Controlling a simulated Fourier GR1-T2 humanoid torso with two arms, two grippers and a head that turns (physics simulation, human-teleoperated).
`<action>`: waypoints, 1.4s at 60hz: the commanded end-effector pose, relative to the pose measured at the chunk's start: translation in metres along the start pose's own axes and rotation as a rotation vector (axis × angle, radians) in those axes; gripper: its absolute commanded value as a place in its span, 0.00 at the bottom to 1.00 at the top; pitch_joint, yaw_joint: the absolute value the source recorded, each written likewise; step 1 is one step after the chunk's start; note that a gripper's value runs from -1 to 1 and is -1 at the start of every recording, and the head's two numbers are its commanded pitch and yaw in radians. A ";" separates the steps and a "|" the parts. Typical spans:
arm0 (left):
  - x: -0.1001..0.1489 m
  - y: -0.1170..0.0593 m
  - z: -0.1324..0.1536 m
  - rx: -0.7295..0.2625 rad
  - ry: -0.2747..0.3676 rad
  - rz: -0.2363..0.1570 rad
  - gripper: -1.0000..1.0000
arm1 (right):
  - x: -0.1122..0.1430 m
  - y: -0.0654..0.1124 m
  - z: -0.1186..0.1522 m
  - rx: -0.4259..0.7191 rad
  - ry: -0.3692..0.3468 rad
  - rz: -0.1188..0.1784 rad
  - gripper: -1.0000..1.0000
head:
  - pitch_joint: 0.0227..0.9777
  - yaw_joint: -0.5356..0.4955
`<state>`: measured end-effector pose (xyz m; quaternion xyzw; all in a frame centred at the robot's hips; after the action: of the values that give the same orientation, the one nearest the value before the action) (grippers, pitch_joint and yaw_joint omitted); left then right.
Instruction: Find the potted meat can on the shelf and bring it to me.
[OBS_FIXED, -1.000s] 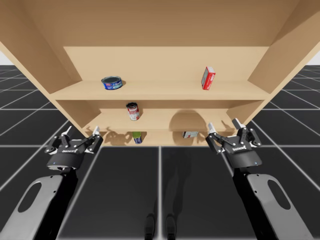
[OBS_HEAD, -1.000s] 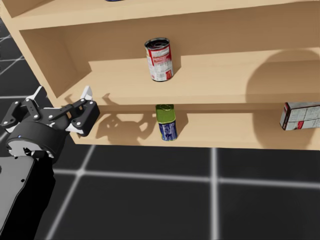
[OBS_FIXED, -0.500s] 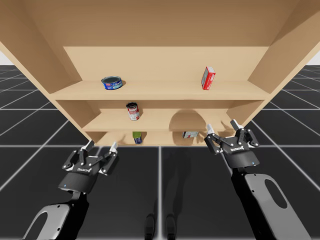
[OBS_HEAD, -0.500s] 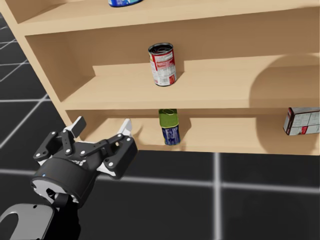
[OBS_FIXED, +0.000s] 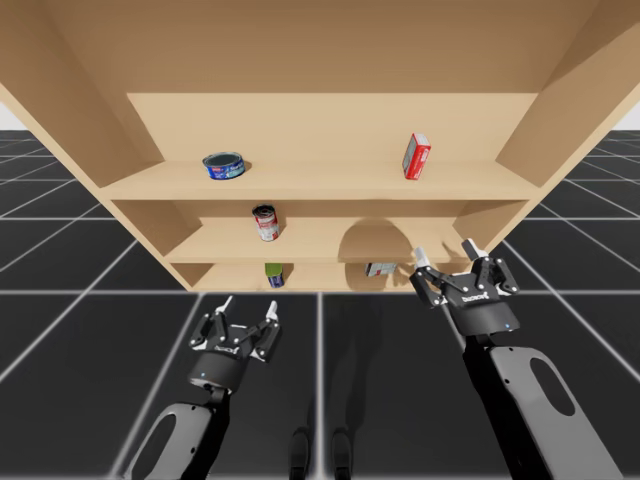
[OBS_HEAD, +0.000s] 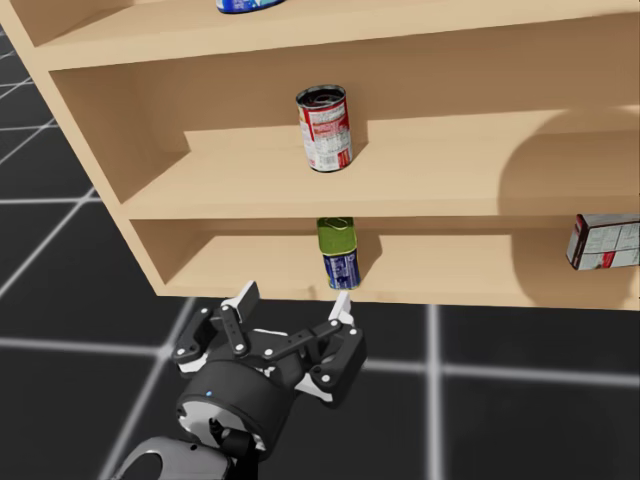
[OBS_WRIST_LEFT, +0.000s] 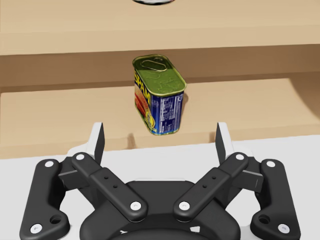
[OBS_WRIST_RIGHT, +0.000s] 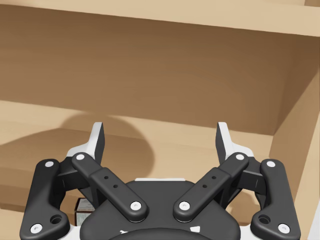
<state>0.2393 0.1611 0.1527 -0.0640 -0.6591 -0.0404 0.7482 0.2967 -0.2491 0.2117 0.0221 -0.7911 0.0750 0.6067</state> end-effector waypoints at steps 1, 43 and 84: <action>-0.006 -0.008 -0.021 0.026 0.003 -0.010 0.00 | 0.000 -0.001 0.000 -0.001 -0.002 -0.002 0.00 | 0.74 0.74; -0.013 -0.018 -0.102 0.113 0.045 -0.020 0.00 | 0.001 -0.004 0.000 -0.013 -0.010 -0.003 0.00 | 0.74 0.74; -0.024 -0.016 -0.113 0.107 0.097 0.019 0.98 | 0.002 -0.005 0.000 -0.015 -0.011 -0.003 0.00 | 0.73 0.74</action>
<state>0.3480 0.1288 0.1216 -0.0028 -0.6325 0.0198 0.7743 0.2971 -0.2536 0.2139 0.0195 -0.7947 0.0682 0.6029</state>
